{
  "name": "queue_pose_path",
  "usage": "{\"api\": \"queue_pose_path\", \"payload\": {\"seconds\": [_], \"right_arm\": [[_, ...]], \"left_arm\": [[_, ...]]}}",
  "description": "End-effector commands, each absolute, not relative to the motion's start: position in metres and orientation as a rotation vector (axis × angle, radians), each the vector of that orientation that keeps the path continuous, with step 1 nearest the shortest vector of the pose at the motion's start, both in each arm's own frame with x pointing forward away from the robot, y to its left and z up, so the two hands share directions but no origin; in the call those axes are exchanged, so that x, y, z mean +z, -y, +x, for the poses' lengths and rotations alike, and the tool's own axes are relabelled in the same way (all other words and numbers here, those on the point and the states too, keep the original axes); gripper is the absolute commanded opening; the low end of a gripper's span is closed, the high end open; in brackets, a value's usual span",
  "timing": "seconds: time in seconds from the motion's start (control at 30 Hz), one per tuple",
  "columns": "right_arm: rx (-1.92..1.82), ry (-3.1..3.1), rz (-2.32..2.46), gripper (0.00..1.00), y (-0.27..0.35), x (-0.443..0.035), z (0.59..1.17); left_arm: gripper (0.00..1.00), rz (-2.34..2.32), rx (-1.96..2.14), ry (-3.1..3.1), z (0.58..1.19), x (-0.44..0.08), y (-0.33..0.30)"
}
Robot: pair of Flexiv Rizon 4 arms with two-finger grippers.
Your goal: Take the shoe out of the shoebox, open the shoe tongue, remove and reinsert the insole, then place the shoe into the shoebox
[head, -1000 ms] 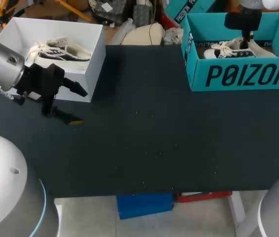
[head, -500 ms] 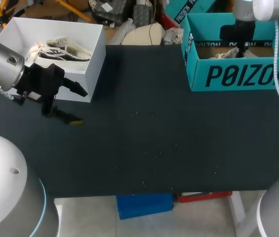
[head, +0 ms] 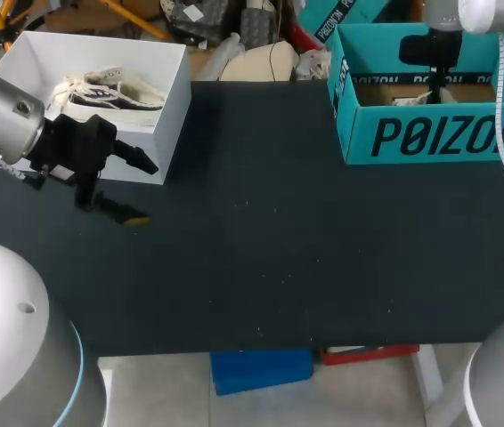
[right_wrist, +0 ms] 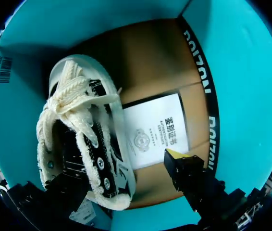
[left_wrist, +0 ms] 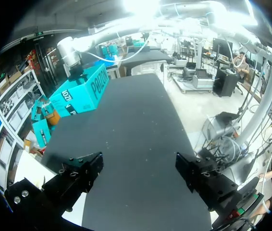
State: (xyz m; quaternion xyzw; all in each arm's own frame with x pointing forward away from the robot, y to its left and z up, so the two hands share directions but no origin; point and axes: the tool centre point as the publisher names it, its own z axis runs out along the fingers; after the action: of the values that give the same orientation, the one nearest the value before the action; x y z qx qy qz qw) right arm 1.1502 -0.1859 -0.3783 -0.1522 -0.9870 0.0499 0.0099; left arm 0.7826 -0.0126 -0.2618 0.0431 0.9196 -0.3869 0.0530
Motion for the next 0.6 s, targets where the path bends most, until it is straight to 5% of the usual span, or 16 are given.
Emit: {"api": "queue_pose_path", "payload": {"seconds": [0.03, 0.6], "right_arm": [[0.172, 3.129, -0.488, 1.0, 0.186, -0.335, 1.133], [0.238, 3.173, -0.681, 1.0, 0.153, -0.179, 1.075]], "left_arm": [[1.0, 0.132, -1.173, -2.794, 0.782, -0.262, 0.012], [1.0, 0.132, -1.173, -2.794, 0.782, -0.262, 0.012]]}}
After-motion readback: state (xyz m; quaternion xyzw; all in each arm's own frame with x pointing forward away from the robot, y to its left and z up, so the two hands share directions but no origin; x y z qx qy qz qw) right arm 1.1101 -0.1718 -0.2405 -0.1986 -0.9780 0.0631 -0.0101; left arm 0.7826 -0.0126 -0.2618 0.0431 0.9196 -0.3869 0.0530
